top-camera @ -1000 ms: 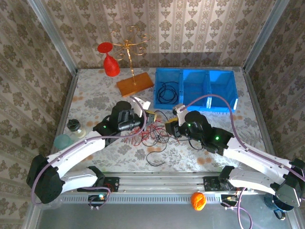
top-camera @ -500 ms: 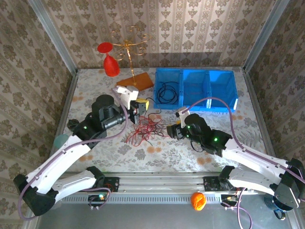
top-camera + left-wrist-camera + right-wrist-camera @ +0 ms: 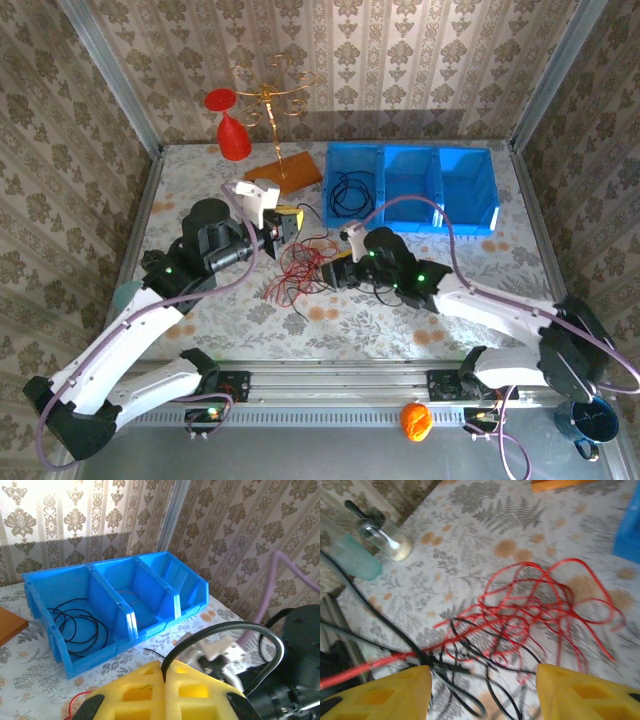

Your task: Untangle the cables

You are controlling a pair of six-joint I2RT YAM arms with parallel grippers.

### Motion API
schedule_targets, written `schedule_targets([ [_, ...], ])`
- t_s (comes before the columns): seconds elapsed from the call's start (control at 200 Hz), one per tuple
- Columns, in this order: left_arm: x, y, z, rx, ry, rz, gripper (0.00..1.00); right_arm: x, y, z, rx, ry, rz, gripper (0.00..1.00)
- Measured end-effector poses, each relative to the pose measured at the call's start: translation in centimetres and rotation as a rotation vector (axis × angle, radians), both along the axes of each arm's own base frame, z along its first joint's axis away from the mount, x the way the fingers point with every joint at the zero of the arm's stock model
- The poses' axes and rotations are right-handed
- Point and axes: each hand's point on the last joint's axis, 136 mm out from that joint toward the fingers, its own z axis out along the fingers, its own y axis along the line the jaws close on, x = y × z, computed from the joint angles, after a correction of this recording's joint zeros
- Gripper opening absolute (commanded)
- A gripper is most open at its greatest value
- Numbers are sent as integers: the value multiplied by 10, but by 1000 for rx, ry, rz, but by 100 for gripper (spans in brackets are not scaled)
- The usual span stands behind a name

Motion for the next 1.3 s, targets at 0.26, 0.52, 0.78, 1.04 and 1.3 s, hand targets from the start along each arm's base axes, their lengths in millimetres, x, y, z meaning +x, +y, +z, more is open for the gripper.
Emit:
schedule_targets([
  [0.26,-1,8,-3,-21,20,13,0,2,34,13,91,19,82,36],
  [0.52,2,15,-26,-21,78,33,0,2,44,2,107,67,108,15],
  [0.78,5,31,-28,-38,77,75,0,4,45,2,110,63,94,0],
  [1.04,14,47,-57,-50,147,134,0,8,26,30,122,-33,-1,0],
  [1.3,17,49,-67,-81,178,136,0,6,7,74,164,-147,-48,0],
])
